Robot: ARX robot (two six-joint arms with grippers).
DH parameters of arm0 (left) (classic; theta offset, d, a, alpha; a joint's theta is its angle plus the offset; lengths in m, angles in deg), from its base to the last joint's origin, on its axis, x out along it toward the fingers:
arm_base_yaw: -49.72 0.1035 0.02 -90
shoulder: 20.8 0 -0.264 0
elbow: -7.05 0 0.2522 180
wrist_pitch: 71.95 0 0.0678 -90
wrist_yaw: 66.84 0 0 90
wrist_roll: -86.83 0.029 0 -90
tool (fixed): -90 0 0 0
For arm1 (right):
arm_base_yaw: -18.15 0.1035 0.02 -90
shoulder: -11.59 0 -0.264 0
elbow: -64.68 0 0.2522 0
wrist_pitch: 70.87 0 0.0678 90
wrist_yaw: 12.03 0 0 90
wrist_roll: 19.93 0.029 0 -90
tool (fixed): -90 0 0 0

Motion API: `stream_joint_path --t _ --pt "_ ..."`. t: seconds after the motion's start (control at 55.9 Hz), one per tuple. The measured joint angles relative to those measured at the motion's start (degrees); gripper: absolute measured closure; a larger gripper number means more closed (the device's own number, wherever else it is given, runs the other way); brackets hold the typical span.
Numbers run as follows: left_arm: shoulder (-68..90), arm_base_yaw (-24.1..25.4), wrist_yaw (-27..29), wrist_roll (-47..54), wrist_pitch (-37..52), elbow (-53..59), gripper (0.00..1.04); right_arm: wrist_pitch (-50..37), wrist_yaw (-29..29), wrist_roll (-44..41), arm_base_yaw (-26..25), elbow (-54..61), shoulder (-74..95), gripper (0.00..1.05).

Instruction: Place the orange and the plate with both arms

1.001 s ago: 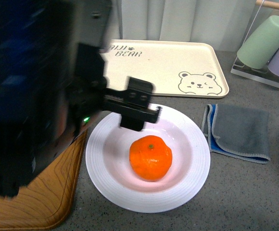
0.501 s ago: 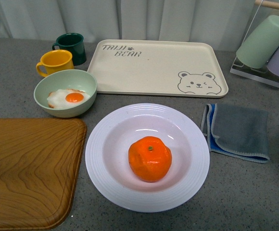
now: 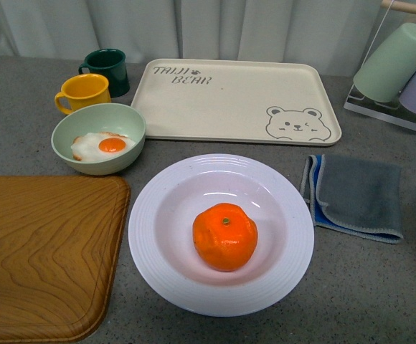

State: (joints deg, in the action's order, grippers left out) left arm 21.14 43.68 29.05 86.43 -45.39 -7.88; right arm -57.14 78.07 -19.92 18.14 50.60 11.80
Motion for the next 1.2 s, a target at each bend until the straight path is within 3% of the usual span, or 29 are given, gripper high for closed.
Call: stream_joint_path --t 0.089,0.179,0.554,1.144,1.198 --pt "-3.52 3.3 -4.7 0.02 -2.99 0.04 1.01 0.0 0.02 0.0 0.0 0.0 0.0 0.09" --pt "-7.1 5.68 -5.2 0.0 -6.19 0.04 1.01 0.0 -0.02 0.0 0.0 0.0 0.0 0.09" --pt "-20.65 5.9 -5.86 0.02 -18.91 0.09 1.01 0.0 0.0 0.0 0.0 0.0 0.0 0.09" --pt "-31.87 5.9 -5.86 0.0 -30.05 0.09 1.01 0.0 0.0 0.0 0.0 0.0 0.0 0.09" --pt "-35.6 5.9 -5.88 0.02 -35.08 0.07 1.01 0.0 0.0 0.0 0.0 0.0 0.0 0.09"
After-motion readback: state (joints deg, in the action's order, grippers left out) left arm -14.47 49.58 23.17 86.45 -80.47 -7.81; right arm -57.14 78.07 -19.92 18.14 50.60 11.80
